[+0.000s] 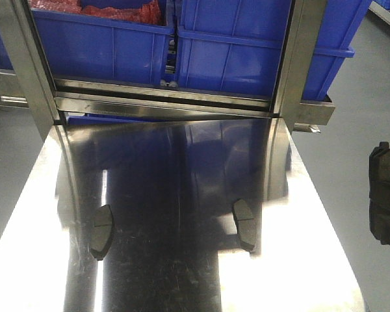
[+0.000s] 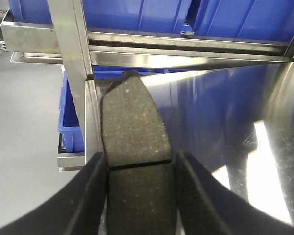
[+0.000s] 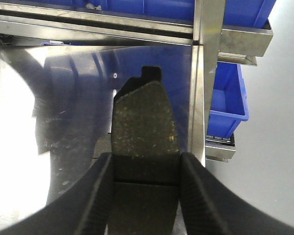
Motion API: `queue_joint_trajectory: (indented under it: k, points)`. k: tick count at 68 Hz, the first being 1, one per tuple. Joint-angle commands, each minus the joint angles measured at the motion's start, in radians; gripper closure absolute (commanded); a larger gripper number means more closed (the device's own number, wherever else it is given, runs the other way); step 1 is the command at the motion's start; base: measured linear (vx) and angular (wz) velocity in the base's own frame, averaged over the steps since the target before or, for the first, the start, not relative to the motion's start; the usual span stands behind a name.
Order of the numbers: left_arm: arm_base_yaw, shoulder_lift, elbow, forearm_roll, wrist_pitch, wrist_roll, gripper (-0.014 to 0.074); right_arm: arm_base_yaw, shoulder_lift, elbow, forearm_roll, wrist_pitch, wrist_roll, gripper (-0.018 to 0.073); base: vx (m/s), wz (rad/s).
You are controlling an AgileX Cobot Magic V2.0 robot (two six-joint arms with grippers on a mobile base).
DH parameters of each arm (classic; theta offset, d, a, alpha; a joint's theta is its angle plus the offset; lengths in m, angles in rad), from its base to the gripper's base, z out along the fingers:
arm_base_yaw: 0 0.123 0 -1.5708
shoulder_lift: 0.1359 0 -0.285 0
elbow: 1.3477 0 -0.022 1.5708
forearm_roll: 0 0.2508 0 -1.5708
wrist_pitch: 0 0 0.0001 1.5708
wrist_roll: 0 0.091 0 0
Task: Move and align brake pads A on conveyor
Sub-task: 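Lift the brake pad off the table with the right gripper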
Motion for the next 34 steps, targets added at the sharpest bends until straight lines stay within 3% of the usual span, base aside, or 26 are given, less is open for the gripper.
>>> queue_joint_trajectory:
  k: [1, 34]
  points:
    - [-0.003, -0.003, -0.026, 0.005, -0.084, -0.008, 0.0566, -0.004, -0.005, -0.031, -0.010, -0.088, -0.001, 0.0468, 0.00, 0.00]
    - [-0.003, -0.001, -0.026, 0.005, -0.084, -0.008, 0.0566, -0.004, -0.005, -0.031, -0.010, -0.090, -0.001, 0.0468, -0.05, 0.03]
